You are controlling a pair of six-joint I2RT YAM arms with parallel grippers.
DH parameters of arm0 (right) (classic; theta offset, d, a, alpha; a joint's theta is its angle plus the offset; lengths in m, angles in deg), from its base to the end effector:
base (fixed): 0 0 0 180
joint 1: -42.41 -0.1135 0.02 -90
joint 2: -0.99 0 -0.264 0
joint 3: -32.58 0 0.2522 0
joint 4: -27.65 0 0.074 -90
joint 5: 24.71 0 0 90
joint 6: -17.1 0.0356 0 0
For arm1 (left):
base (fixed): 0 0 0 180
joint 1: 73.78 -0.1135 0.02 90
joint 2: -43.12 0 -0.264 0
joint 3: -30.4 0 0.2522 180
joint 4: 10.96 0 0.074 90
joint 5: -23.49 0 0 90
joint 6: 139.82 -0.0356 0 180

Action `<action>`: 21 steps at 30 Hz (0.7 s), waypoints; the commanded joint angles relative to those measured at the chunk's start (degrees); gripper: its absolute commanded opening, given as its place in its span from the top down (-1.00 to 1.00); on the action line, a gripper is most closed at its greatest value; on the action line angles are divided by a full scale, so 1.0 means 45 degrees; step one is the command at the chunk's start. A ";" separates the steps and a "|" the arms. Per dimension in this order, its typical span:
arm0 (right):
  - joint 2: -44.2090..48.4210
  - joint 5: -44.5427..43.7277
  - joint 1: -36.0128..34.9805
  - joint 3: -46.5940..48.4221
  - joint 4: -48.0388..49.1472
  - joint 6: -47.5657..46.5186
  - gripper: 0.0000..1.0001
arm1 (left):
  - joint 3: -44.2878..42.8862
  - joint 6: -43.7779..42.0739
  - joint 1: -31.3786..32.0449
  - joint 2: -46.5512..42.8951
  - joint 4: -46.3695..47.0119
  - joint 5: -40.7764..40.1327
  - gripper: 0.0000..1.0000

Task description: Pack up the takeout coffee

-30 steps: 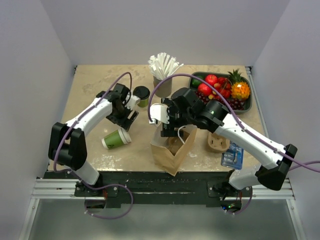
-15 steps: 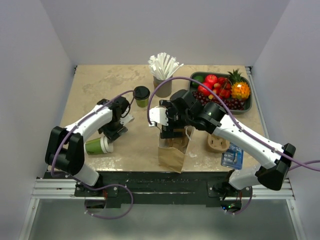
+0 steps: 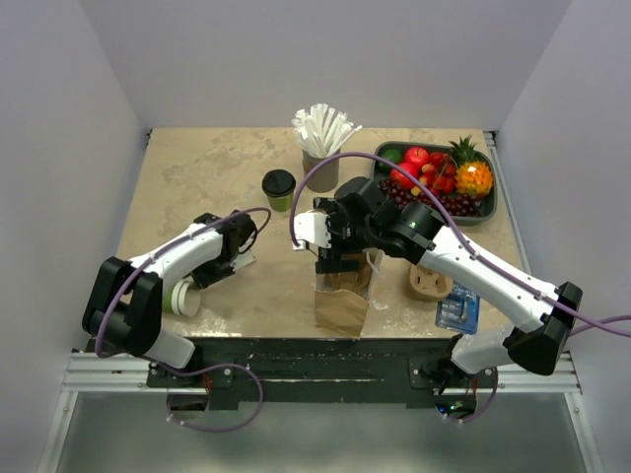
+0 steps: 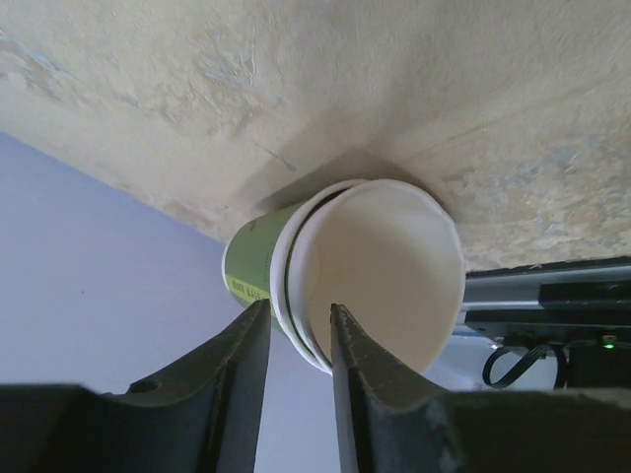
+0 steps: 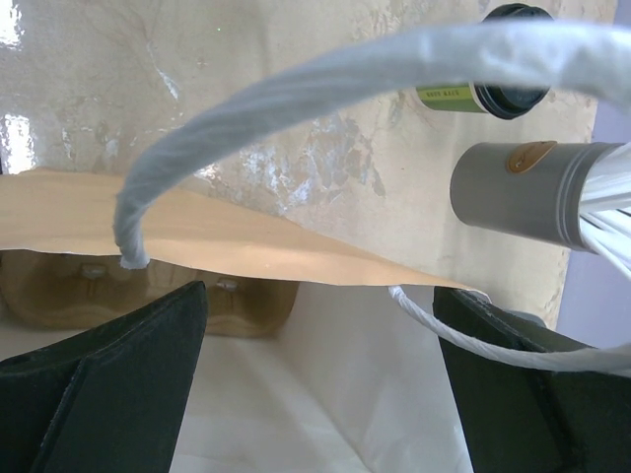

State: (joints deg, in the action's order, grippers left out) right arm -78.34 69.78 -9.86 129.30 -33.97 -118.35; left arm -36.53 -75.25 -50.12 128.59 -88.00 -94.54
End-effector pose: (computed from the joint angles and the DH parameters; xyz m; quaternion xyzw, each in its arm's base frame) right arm 0.1754 0.2313 0.3719 -0.7033 0.5942 0.0591 0.3857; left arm 0.2156 -0.0762 0.1916 -0.4133 -0.8766 -0.2411 0.0510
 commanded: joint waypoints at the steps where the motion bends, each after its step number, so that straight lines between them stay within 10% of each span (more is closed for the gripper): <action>1: 0.0383 0.0271 0.0034 -0.0017 0.0576 0.0081 -0.98 | 0.0408 -0.0949 0.0074 -0.0458 0.0507 -0.1425 0.43; 10: 0.0363 0.0155 0.0014 -0.0037 0.0732 0.0256 -0.98 | -0.0526 -0.1633 -0.0061 -0.0264 0.0879 -0.2363 1.00; 21: 0.0266 -0.0139 0.0034 -0.0095 0.0556 0.0256 -0.98 | -0.3905 -0.0932 -0.3263 0.1844 0.0938 -0.0122 1.00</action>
State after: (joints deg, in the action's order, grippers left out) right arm -78.34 69.32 -9.86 129.28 -33.16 -117.89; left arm -48.48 -80.67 -59.21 134.43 -83.68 -99.33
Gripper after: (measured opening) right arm 0.989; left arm 0.028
